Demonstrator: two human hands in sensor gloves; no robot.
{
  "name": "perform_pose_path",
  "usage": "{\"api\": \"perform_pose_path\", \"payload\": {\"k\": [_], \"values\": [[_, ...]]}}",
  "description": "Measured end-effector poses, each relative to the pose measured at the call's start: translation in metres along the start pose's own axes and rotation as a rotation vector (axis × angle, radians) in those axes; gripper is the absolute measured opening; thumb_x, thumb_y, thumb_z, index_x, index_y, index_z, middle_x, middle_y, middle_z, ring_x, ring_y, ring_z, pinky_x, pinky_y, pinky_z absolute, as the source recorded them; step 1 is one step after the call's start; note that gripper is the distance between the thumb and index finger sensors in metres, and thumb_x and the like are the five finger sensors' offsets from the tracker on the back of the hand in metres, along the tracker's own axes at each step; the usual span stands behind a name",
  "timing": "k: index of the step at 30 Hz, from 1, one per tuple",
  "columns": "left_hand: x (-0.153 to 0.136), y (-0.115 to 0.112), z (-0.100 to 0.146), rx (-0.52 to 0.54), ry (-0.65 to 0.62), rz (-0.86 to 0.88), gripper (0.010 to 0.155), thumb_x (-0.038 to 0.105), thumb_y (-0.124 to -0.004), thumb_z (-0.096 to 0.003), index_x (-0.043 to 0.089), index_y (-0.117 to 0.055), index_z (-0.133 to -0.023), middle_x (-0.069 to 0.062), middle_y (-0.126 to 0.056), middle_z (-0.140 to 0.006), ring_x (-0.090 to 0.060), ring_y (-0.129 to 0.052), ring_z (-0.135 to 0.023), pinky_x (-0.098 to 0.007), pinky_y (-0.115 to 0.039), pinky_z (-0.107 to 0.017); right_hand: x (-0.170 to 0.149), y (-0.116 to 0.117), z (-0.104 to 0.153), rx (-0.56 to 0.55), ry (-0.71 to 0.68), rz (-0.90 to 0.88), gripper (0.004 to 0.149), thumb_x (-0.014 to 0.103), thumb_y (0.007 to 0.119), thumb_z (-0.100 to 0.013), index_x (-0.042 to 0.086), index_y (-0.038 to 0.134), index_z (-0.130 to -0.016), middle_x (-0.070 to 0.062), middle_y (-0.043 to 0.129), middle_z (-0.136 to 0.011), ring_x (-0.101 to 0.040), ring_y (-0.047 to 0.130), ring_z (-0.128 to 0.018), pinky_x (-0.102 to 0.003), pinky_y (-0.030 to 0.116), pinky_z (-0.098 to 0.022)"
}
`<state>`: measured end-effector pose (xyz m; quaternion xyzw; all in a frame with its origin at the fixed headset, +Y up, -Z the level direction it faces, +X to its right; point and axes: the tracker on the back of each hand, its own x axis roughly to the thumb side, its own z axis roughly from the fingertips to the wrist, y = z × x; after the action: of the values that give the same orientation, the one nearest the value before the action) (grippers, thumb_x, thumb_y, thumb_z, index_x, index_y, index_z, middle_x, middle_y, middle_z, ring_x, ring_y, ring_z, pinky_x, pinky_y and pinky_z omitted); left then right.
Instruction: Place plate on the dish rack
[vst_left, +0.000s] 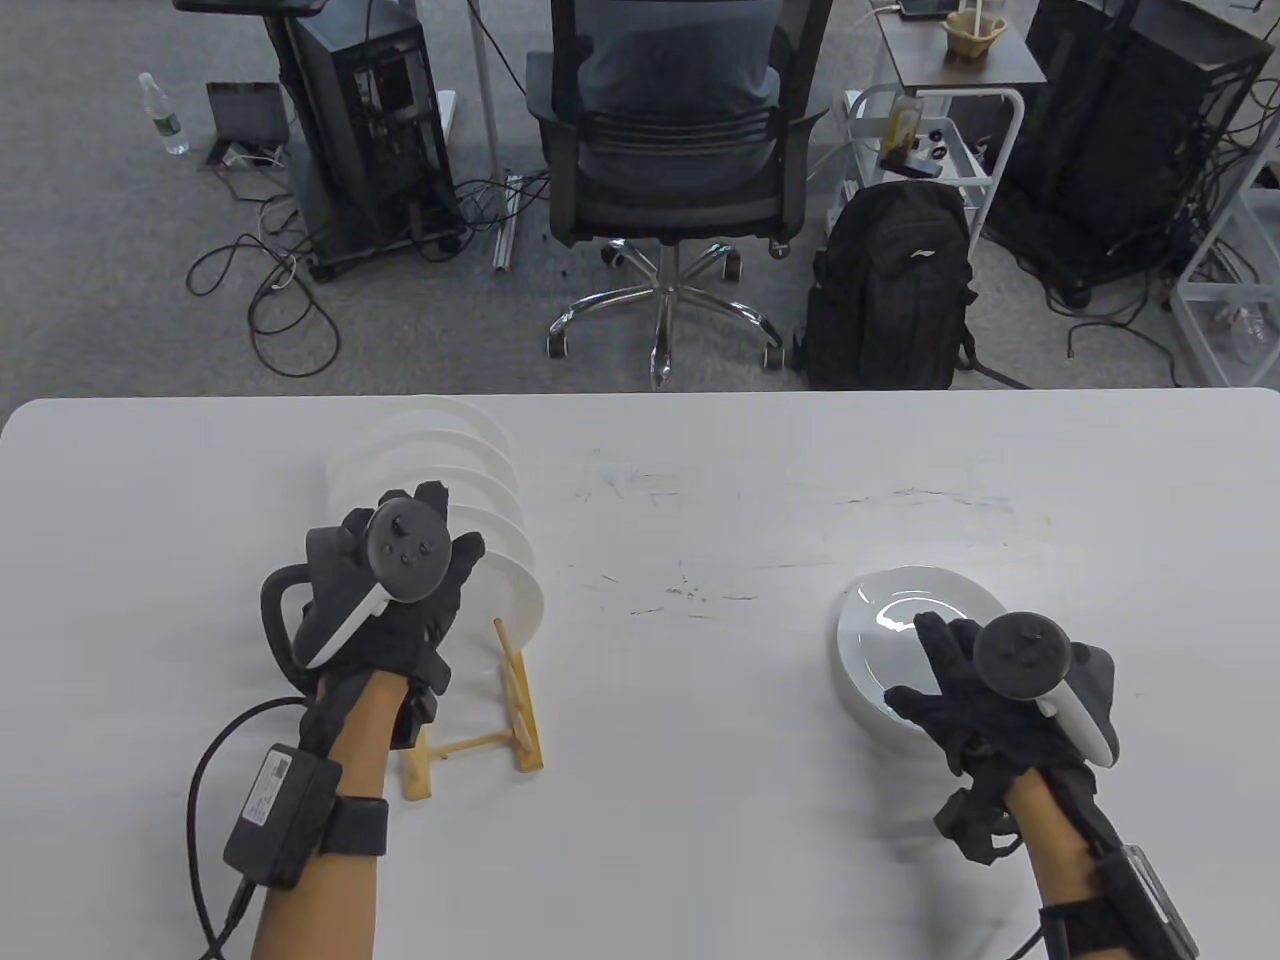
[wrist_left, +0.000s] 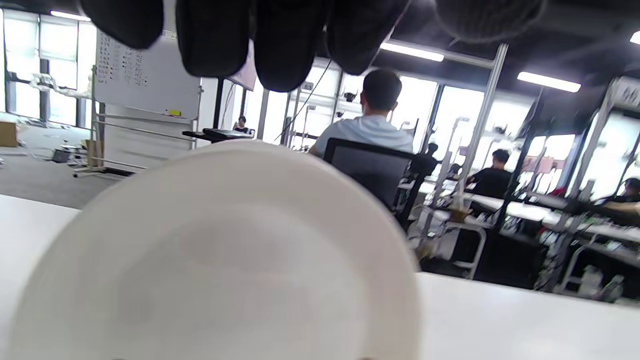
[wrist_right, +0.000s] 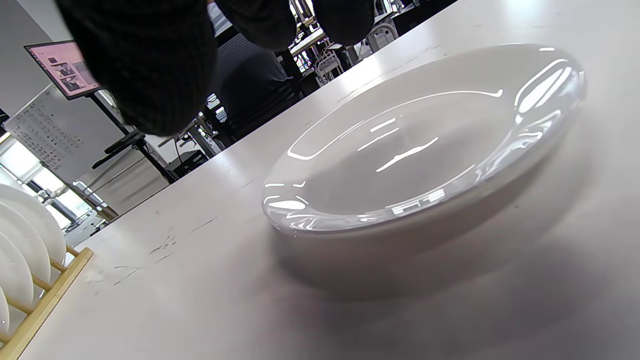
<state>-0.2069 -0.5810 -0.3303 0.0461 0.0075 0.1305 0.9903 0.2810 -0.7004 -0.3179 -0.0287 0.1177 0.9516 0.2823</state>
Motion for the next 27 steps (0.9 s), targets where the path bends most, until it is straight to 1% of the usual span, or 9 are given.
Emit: {"api": "perform_pose_path", "payload": {"k": [2, 6, 10, 14, 16, 19, 22, 25, 27], "values": [[0.010, -0.004, 0.013, 0.023, -0.034, 0.071, 0.076, 0.060, -0.059, -0.0518, 0.023, -0.048, -0.117, -0.018, -0.050, -0.122, -0.060, -0.048, -0.109, -0.076, -0.045, -0.071, 0.000, 0.000, 0.000, 0.007, 0.001, -0.015, 0.083, 0.042, 0.077, -0.048, 0.013, 0.032, -0.110, -0.024, 0.022, -0.115, -0.060, 0.008, -0.099, -0.075, 0.018, -0.069], [0.029, -0.024, 0.030, -0.021, -0.081, 0.189, 0.078, 0.061, -0.058, -0.0523, 0.022, -0.042, -0.119, -0.018, -0.041, -0.123, -0.061, -0.036, -0.110, -0.077, -0.037, -0.071, 0.000, 0.002, 0.000, 0.022, 0.005, -0.011, 0.084, 0.042, 0.077, -0.048, 0.011, 0.030, -0.110, -0.024, 0.021, -0.115, -0.061, 0.007, -0.098, -0.075, 0.018, -0.068], [0.048, -0.051, 0.044, -0.019, -0.145, 0.264, 0.078, 0.061, -0.058, -0.0521, 0.022, -0.043, -0.118, -0.019, -0.039, -0.123, -0.061, -0.033, -0.110, -0.077, -0.035, -0.071, 0.000, 0.004, -0.001, 0.034, 0.009, -0.004, 0.084, 0.042, 0.076, -0.048, 0.010, 0.030, -0.110, -0.025, 0.020, -0.115, -0.061, 0.007, -0.098, -0.075, 0.017, -0.068], [0.051, -0.079, 0.047, 0.075, -0.195, 0.178, 0.078, 0.061, -0.059, -0.0509, 0.021, -0.045, -0.117, -0.018, -0.040, -0.122, -0.061, -0.034, -0.110, -0.077, -0.037, -0.070, 0.000, -0.001, -0.003, 0.058, 0.017, -0.042, 0.083, 0.044, 0.071, -0.050, 0.007, 0.026, -0.109, -0.027, 0.020, -0.114, -0.061, 0.009, -0.098, -0.075, 0.020, -0.068], [0.051, -0.086, 0.048, 0.056, -0.211, 0.090, 0.078, 0.062, -0.059, -0.0506, 0.022, -0.045, -0.116, -0.017, -0.039, -0.122, -0.060, -0.033, -0.110, -0.077, -0.037, -0.071, -0.003, -0.008, -0.003, 0.017, 0.031, -0.065, 0.081, 0.044, 0.071, -0.050, 0.007, 0.029, -0.109, -0.027, 0.022, -0.114, -0.062, 0.013, -0.098, -0.074, 0.024, -0.069], [0.049, -0.092, 0.050, 0.064, -0.218, 0.065, 0.077, 0.062, -0.059, -0.0501, 0.022, -0.047, -0.116, -0.017, -0.042, -0.121, -0.059, -0.035, -0.110, -0.076, -0.038, -0.071, -0.014, -0.017, -0.005, -0.083, 0.125, -0.055, 0.077, 0.042, 0.074, -0.049, 0.008, 0.041, -0.109, -0.027, 0.030, -0.114, -0.068, 0.030, -0.097, -0.074, 0.039, -0.069], [0.050, -0.098, 0.052, 0.027, -0.226, 0.086, 0.077, 0.062, -0.060, -0.0501, 0.022, -0.047, -0.116, -0.018, -0.041, -0.122, -0.060, -0.034, -0.110, -0.076, -0.037, -0.071, -0.036, -0.017, -0.012, -0.150, 0.321, 0.031, 0.077, 0.042, 0.076, -0.048, 0.006, 0.044, -0.109, -0.029, 0.037, -0.112, -0.064, 0.052, -0.093, -0.069, 0.055, -0.065], [0.052, -0.101, 0.052, 0.003, -0.234, 0.078, 0.077, 0.061, -0.059, -0.0503, 0.023, -0.047, -0.116, -0.018, -0.041, -0.122, -0.060, -0.033, -0.110, -0.076, -0.037, -0.071, -0.056, -0.008, -0.023, -0.127, 0.480, 0.173, 0.084, 0.048, 0.075, -0.047, 0.003, 0.039, -0.108, -0.029, 0.047, -0.108, -0.055, 0.077, -0.078, -0.060, 0.070, -0.055], [0.052, -0.101, 0.052, 0.000, -0.236, 0.089, 0.077, 0.061, -0.060, -0.0503, 0.022, -0.047, -0.116, -0.018, -0.041, -0.122, -0.060, -0.033, -0.110, -0.076, -0.036, -0.071, -0.065, -0.001, -0.029, -0.099, 0.542, 0.198, 0.083, 0.048, 0.073, -0.048, -0.001, 0.040, -0.106, -0.030, 0.056, -0.101, -0.047, 0.090, -0.065, -0.054, 0.079, -0.045]]}}
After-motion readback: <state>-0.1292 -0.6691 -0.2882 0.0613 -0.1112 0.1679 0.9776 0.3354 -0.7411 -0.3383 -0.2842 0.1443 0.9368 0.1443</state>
